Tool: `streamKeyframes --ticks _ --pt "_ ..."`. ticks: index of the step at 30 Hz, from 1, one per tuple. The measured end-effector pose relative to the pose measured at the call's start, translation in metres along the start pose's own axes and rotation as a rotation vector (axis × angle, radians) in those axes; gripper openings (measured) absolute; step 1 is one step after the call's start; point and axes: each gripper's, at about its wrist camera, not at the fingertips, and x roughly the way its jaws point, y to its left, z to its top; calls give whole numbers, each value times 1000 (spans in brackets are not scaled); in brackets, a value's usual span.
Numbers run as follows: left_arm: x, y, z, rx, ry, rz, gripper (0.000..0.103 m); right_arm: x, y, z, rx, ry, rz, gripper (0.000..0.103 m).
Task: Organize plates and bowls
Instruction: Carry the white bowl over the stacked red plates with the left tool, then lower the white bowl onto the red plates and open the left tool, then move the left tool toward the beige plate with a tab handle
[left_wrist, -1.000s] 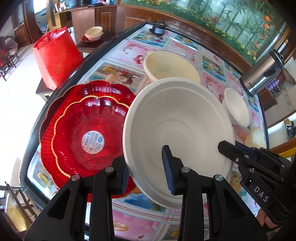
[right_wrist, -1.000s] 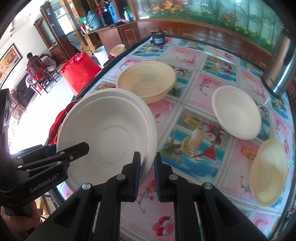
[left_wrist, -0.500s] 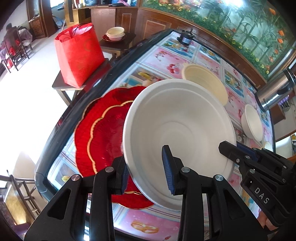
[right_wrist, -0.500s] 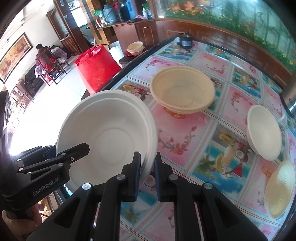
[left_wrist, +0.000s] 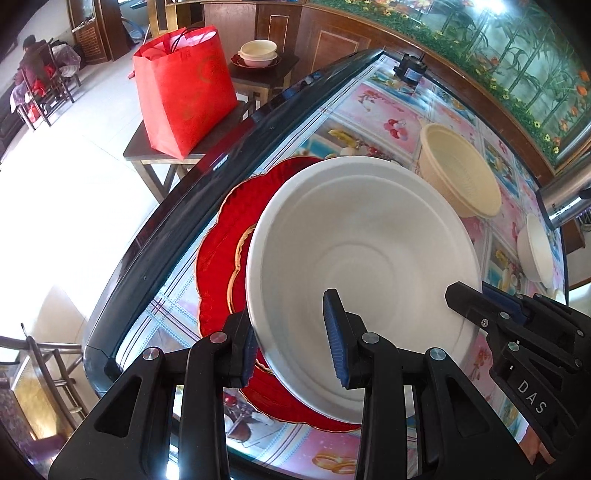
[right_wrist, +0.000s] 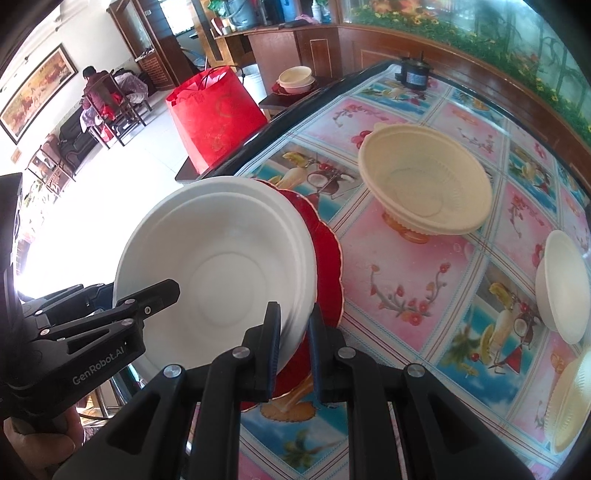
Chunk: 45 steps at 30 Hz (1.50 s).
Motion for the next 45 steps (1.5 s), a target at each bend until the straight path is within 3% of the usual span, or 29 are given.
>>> streamKeyframes --ticks 28,33,37,45 --pt "19 6 -5 -6 11 25 33 20 5 -7 -16 44 6 17" --pt "15 7 -6 -15 8 21 37 16 5 -9 -17 34 5 30" --pt "7 5 -7 -15 -12 23 58 11 3 -9 -11 22 10 33" --pt "-12 1 -9 -8 -52 32 59 -9 -2 -10 5 -31 14 50"
